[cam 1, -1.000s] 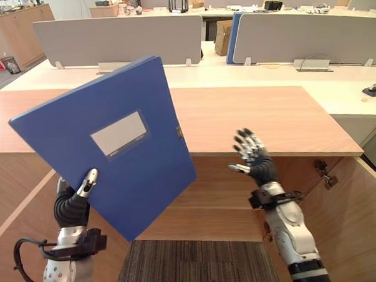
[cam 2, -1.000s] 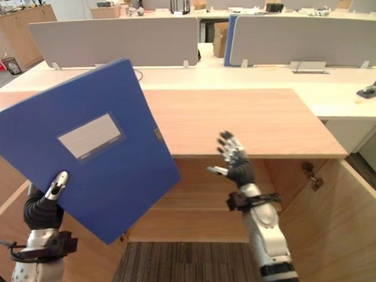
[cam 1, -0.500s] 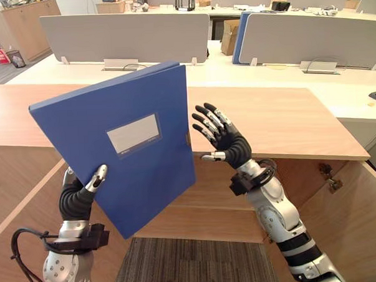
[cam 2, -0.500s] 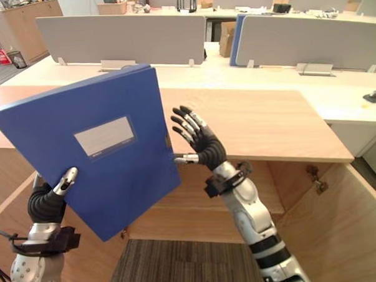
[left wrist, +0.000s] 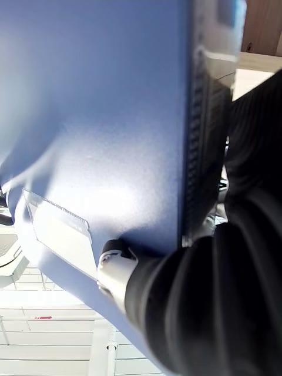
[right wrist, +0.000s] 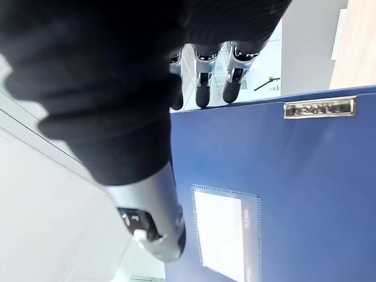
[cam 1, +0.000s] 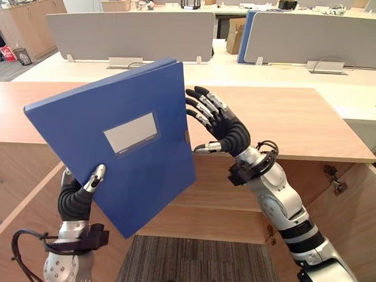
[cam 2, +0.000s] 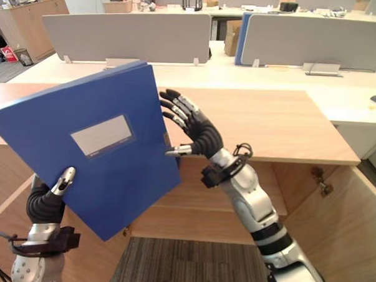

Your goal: Walk over to the cabinet, pick up the folder, carry it to the office cabinet, place the folder inside the office cabinet, then close the office cabinet door

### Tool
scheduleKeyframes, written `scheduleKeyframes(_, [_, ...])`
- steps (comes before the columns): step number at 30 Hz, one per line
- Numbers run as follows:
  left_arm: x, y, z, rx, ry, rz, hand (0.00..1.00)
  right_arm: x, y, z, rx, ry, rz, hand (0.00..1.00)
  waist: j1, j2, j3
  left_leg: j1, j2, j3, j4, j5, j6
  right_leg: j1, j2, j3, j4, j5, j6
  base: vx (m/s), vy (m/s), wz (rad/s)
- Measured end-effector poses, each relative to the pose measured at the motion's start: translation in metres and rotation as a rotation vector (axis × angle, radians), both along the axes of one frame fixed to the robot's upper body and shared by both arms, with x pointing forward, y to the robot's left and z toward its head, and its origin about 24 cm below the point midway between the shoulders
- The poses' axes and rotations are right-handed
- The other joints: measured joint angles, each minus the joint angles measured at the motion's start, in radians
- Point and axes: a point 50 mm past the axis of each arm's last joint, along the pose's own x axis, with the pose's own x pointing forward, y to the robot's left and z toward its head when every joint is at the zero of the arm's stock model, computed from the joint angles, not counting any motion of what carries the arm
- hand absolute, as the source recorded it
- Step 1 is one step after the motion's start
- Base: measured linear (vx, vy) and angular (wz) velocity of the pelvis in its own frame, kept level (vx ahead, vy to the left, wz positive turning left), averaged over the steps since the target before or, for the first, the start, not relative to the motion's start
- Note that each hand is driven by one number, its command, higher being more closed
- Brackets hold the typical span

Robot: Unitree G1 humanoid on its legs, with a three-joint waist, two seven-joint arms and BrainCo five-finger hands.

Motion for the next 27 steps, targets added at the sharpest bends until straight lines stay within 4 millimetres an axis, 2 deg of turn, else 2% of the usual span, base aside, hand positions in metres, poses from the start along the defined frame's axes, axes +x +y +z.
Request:
scheduleKeyframes(5, [0.000,0.000,0.000,-0.015,-0.005,0.015,1.00,0.002,0.007,0.007,-0.049,-0.061,-0.053,0.00,0.001,0.002,0.007,-0.005,-0.001,-0.013,0.000,0.005,-0.001,0.001,0.001,-0.013,0.000,0.000,0.000,-0.02,-0.011,0.07])
scheduleKeyframes(15, [0.001,-0.005,-0.002,-0.031,0.003,0.022,1.00,0.009,0.024,0.001,-0.109,-0.090,-0.201,0.00,0.004,0.009,0.014,-0.008,0.000,-0.025,0.000,0.014,-0.002,0.001,0.001,-0.024,0.006,0.000,-0.001,-0.01,-0.004,0.02])
scheduleKeyframes(27, [0.002,-0.010,-0.005,-0.059,0.010,0.037,1.00,0.008,0.040,-0.002,-0.120,-0.102,-0.277,0.00,0.009,0.009,0.015,-0.008,0.003,-0.037,0.000,0.020,-0.002,0.009,0.001,-0.038,0.005,0.000,-0.001,-0.01,-0.004,0.03])
